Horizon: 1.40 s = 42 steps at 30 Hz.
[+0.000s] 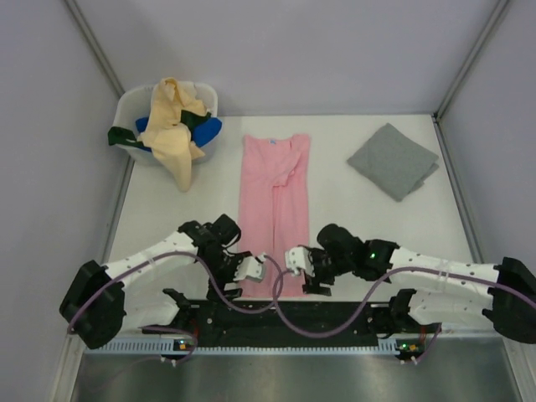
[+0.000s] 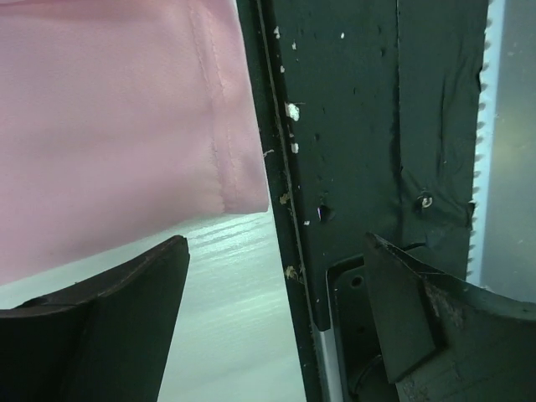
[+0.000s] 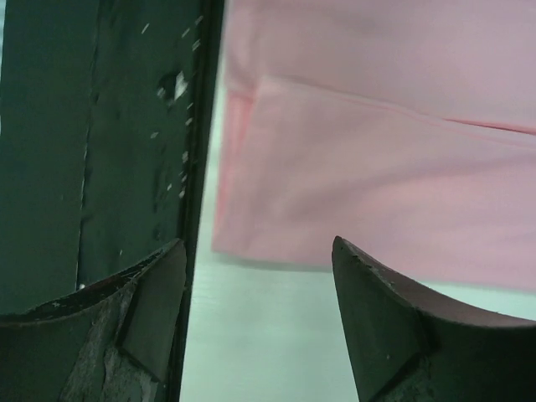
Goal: Fold and stack the t-shirts
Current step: Grab the bottom of the folded rectangular tshirt with both arms
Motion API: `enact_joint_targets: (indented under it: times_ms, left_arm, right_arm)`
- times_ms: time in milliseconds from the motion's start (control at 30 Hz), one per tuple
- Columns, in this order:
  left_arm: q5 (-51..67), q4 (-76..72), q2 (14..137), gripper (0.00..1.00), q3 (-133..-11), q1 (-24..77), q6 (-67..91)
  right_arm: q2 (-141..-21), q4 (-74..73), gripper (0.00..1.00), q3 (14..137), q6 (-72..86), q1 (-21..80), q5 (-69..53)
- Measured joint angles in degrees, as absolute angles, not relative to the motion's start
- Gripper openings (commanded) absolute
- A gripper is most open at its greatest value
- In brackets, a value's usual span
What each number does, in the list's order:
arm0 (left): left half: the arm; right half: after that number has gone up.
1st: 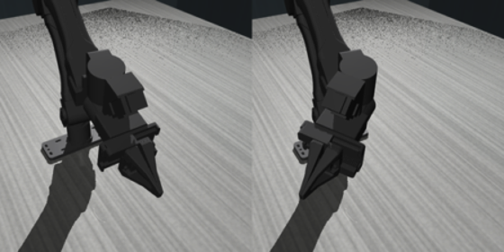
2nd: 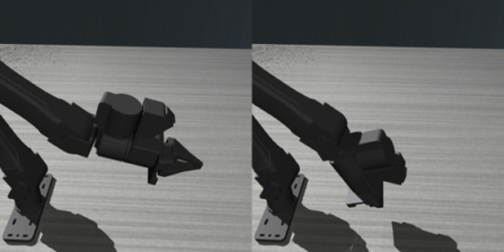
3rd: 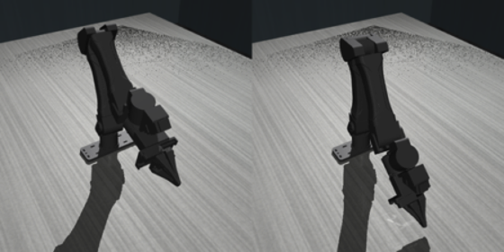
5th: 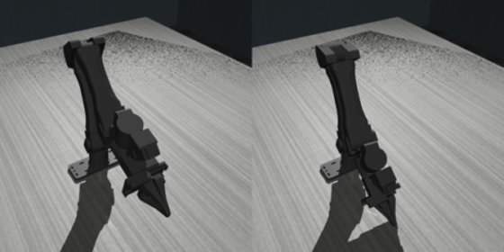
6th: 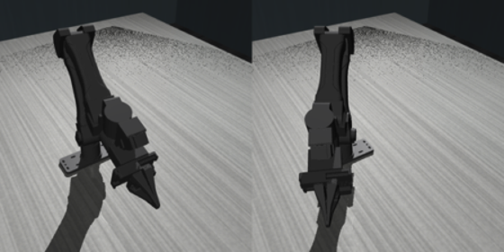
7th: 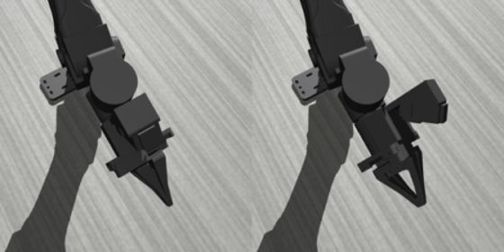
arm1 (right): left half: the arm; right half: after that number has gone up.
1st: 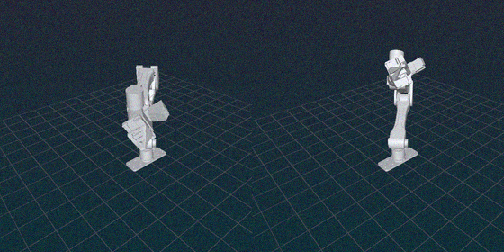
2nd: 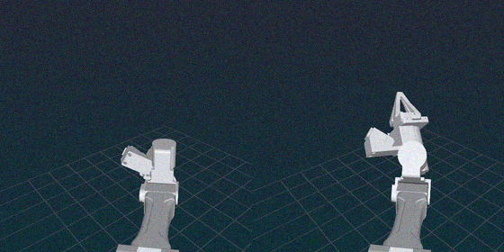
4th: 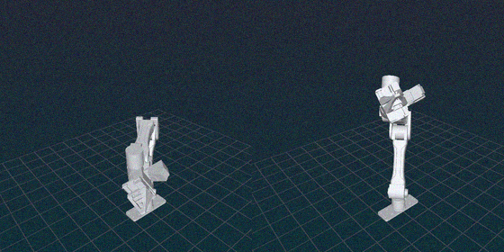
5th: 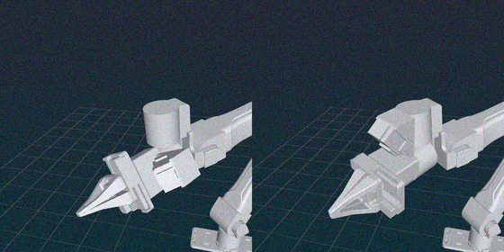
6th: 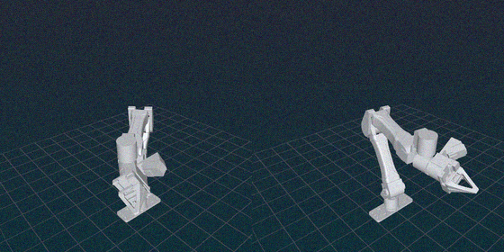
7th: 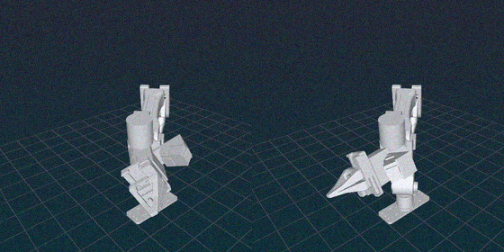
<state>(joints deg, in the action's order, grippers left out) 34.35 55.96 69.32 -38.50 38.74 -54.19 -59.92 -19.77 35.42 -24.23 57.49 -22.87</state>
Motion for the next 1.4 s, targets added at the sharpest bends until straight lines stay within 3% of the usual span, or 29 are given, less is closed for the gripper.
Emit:
enact_joint_targets:
  times_ms: [200,367,633,700,833,900,1000,1100,1133,1400]
  left_arm:
    - [30.3,51.1,66.1,0.85,-36.3,44.5,-53.6]
    - [28.0,47.2,66.1,0.79,-36.2,50.6,-51.8]
    - [23.4,45.5,66.2,0.77,-36.2,51.4,-51.8]
    - [23.3,46.5,66.3,0.77,-36.7,51.6,-52.4]
    - [23.2,46.6,67.3,0.75,-36.8,52.5,-52.9]
    - [23.0,45.8,68.1,0.68,-36.6,53.3,-53.0]
    - [22.2,43.8,68.7,0.46,-35.7,53.7,-53.1]
    - [20.7,41.9,68.9,0.05,-34.2,53.8,-53.0]
    - [20.2,41.5,68.9,0.0,-33.6,53.8,-52.8]
    - [18.5,40.8,68.1,0.0,-36.3,50.9,-46.7]
  right_arm:
    - [-66.0,-20.6,0.65,30.7,-38.8,66.1,-18.9]
    - [-67.6,-17.9,0.58,29.2,-42.9,67.4,-15.6]
    - [-68.3,-14.5,0.52,29.2,-45.0,67.9,-14.3]
    - [-69.0,-14.4,0.48,29.2,-45.7,68.7,-14.3]
    - [-71.7,-14.0,0.27,29.6,-46.6,70.0,-14.4]
    - [-72.9,-13.8,0.17,30.2,-46.9,70.4,-14.3]
    - [-73.4,-13.8,0.0,30.4,-47.1,70.5,-13.9]
    - [-73.0,-14.4,0.0,30.4,-46.8,70.5,-12.8]
    - [-72.7,-14.7,0.0,30.4,-46.7,70.5,-12.4]
    - [-66.6,-17.2,0.0,31.2,-43.4,65.9,-10.1]
